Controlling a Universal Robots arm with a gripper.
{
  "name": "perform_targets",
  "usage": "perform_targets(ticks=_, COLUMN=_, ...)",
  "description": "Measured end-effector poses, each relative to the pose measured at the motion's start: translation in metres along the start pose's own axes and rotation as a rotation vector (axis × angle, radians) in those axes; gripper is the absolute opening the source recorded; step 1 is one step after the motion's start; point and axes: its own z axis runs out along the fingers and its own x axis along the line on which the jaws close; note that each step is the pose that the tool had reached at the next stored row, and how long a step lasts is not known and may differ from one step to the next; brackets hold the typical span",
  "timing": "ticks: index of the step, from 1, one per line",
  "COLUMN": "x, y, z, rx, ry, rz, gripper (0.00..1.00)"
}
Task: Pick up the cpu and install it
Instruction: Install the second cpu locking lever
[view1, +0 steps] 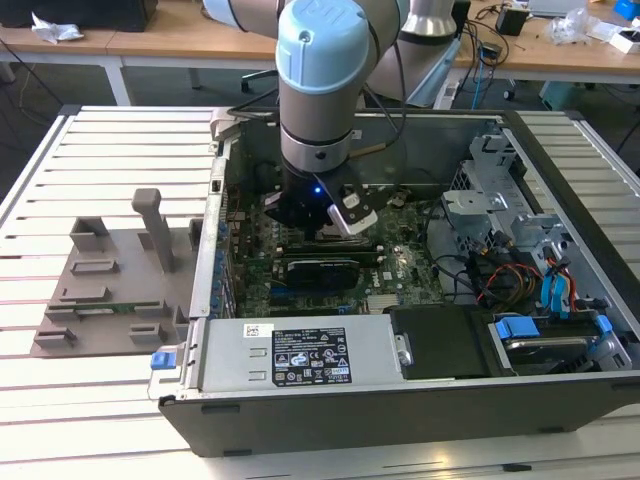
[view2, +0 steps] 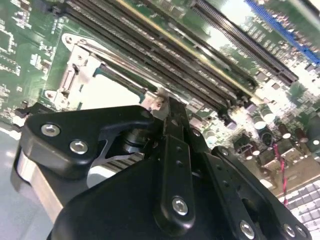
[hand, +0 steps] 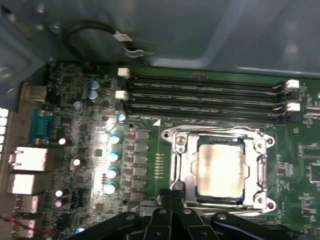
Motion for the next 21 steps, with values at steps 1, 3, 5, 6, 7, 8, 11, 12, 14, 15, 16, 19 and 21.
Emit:
perform_targets(ticks=1, x=-0.0026, y=0.0011, z=0.0002, rx=0.0068, ry=0.0020, rz=0.000, gripper=0.11)
perform_targets(ticks=3, x=-0.0095, y=0.0033, z=0.0006, rx=0.0171, ry=0.0075, rz=0.001, gripper=0.11)
perform_targets(ticks=5, x=-0.0178, y=0.0064, z=0.0013, rx=0.0270, ry=0.0144, rz=0.002, gripper=0.11)
perform_targets(ticks=6, x=-0.0212, y=0.0077, z=0.0015, rx=0.0305, ry=0.0171, rz=0.002, gripper=0.11)
perform_targets(ticks=7, x=-0.0242, y=0.0088, z=0.0017, rx=0.0335, ry=0.0197, rz=0.002, gripper=0.11)
perform_targets(ticks=8, x=-0.0269, y=0.0098, z=0.0019, rx=0.0366, ry=0.0224, rz=0.002, gripper=0.11)
perform_targets(ticks=11, x=-0.0344, y=0.0127, z=0.0025, rx=0.0490, ry=0.0301, rz=0.003, gripper=0.11)
perform_targets(ticks=12, x=-0.0377, y=0.0139, z=0.0027, rx=0.0546, ry=0.0333, rz=0.004, gripper=0.11)
perform_targets(ticks=14, x=-0.0430, y=0.0165, z=0.0031, rx=0.0660, ry=0.0380, rz=0.004, gripper=0.11)
perform_targets(ticks=15, x=-0.0438, y=0.0174, z=0.0027, rx=0.0733, ry=0.0386, rz=0.004, gripper=0.11)
perform_targets(ticks=16, x=-0.0443, y=0.0184, z=0.0013, rx=0.0814, ry=0.0389, rz=0.004, gripper=0.11)
perform_targets(ticks=19, x=-0.0449, y=0.0212, z=-0.0074, rx=0.1061, ry=0.0403, rz=0.004, gripper=0.11)
perform_targets(ticks=21, x=-0.0452, y=0.0236, z=-0.0177, rx=0.1159, ry=0.0410, rz=0.004, gripper=0.11)
